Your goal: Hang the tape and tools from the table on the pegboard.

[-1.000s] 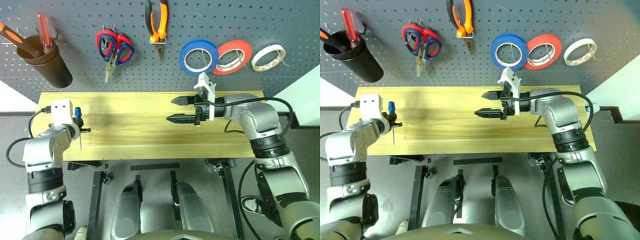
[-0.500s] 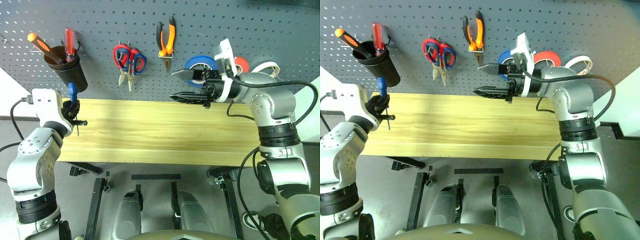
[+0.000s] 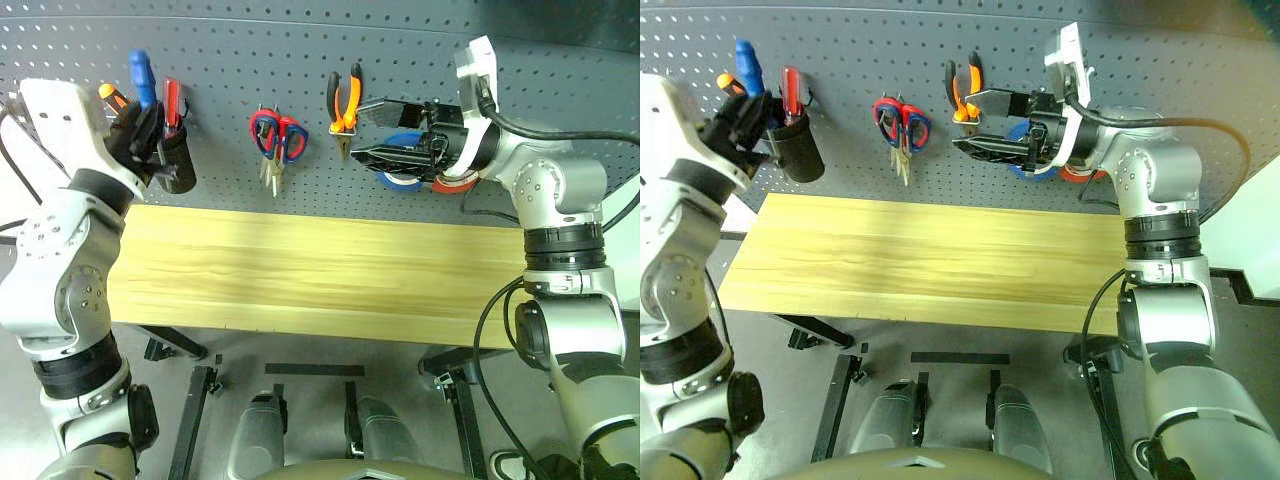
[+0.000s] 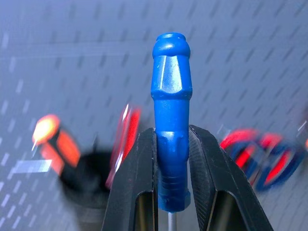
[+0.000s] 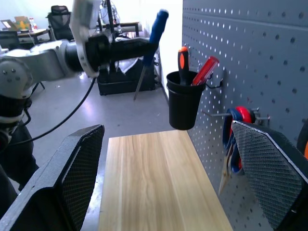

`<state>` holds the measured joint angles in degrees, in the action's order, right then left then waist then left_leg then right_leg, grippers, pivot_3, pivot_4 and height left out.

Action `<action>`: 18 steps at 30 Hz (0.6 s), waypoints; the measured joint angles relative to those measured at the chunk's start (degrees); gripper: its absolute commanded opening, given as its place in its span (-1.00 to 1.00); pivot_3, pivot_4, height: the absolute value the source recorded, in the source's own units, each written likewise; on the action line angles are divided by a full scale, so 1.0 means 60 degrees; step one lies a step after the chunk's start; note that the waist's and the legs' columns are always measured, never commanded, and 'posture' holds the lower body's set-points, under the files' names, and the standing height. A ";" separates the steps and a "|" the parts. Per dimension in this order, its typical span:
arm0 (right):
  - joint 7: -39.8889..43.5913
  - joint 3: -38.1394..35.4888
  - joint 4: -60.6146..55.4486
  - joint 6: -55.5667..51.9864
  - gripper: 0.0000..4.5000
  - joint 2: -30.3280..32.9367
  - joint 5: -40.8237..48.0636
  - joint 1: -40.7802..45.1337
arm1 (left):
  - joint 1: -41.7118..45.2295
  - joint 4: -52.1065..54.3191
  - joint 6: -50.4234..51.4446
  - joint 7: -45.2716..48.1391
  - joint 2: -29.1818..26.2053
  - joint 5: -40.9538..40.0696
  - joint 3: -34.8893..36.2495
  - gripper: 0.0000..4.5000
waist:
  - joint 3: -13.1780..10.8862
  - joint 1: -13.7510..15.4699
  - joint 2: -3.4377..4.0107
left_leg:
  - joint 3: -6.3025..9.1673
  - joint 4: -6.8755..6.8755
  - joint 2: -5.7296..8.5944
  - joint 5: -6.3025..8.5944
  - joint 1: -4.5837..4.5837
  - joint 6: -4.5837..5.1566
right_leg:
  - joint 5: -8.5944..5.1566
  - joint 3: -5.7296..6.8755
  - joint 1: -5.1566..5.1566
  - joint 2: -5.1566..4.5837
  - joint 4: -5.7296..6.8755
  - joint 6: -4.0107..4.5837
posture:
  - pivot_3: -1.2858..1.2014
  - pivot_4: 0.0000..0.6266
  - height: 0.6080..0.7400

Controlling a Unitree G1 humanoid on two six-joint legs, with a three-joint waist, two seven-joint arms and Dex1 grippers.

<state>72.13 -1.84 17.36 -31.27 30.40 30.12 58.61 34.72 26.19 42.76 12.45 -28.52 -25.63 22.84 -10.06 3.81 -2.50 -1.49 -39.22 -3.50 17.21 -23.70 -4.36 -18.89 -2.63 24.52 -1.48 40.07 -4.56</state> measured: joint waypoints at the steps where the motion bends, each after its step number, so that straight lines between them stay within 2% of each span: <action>1: -0.0005 -0.0001 0.0030 0.0059 1.00 -0.0003 -0.0003 0.0000 | 0.0252 -0.0230 -0.0225 0.0035 -0.0132 0.0037 -0.0053 -0.76 | 0.0035 -0.0001 0.0012 | -0.0001 -0.0001 0.0002 0.0000 0.0002 0.0000 | 0.0000 0.0000 0.0000 0.0000 0.0002 0.0000 | 0.17 -0.84 1.00; 9: -0.0090 -0.0028 0.0089 0.0093 1.00 -0.0003 -0.0020 -0.0012 | 0.0844 -0.2787 -0.2429 0.0444 -0.0334 0.0796 -0.0395 -0.76 | 0.0249 -0.0011 0.0055 | -0.0010 0.0000 0.0002 0.0000 0.0033 0.0001 | 0.0000 -0.0007 -0.0020 0.0010 0.0010 0.0001 | 0.16 -0.82 1.00; 18: -0.0314 0.0038 0.0062 -0.0058 1.00 -0.0002 -0.0021 -0.0066 | 0.2553 -0.6113 -0.5087 0.0836 -0.0379 0.1505 -0.0667 -0.76 | 0.0253 -0.0007 0.0053 | -0.0008 -0.0005 0.0008 0.0000 0.0032 0.0003 | 0.0001 -0.0006 -0.0025 0.0008 0.0012 0.0001 | 0.16 -0.81 1.00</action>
<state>70.25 -1.61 17.74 -31.61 30.39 30.00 58.21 50.04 -10.49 12.24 17.46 -30.79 -16.60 18.84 -8.54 3.77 -2.18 -1.54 -39.25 -3.45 17.21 -23.51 -4.34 -18.89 -2.67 24.37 -1.44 40.15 -4.55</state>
